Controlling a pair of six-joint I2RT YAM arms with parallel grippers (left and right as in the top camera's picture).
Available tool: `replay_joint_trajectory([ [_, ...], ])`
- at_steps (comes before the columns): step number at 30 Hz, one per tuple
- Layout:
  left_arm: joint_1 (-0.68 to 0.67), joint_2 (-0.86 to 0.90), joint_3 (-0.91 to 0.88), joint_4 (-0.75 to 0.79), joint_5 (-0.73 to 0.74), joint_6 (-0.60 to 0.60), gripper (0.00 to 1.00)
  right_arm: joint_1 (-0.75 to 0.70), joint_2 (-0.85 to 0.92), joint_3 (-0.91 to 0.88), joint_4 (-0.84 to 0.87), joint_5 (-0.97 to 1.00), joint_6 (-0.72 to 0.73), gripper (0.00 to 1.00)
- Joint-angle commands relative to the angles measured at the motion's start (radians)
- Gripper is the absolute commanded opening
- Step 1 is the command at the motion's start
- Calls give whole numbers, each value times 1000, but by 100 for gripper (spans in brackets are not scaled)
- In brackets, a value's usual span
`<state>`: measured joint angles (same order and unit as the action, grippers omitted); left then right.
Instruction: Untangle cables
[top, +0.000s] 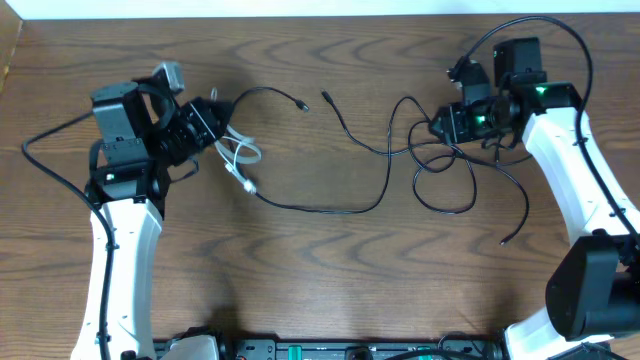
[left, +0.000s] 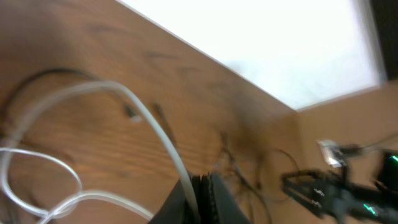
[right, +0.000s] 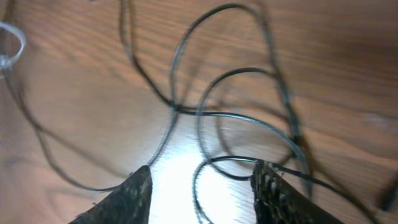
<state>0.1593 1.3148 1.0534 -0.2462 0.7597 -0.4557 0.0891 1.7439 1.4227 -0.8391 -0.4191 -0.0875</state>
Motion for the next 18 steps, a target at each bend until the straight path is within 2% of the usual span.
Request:
replay_joint_trajectory([
  [1,-35,-3,3,109,224,-87,8,38,-6,2,18,-232,-34,53],
  [7,-185,-2,2,132,186,-108,7,73,-6,2,55,-254,-34,61],
  [14,-410,-2,3,231,40,-107,8,105,-6,2,93,-253,-34,69],
  [18,-459,-1,3,250,-106,-102,8,105,-6,2,92,-224,-34,69],
])
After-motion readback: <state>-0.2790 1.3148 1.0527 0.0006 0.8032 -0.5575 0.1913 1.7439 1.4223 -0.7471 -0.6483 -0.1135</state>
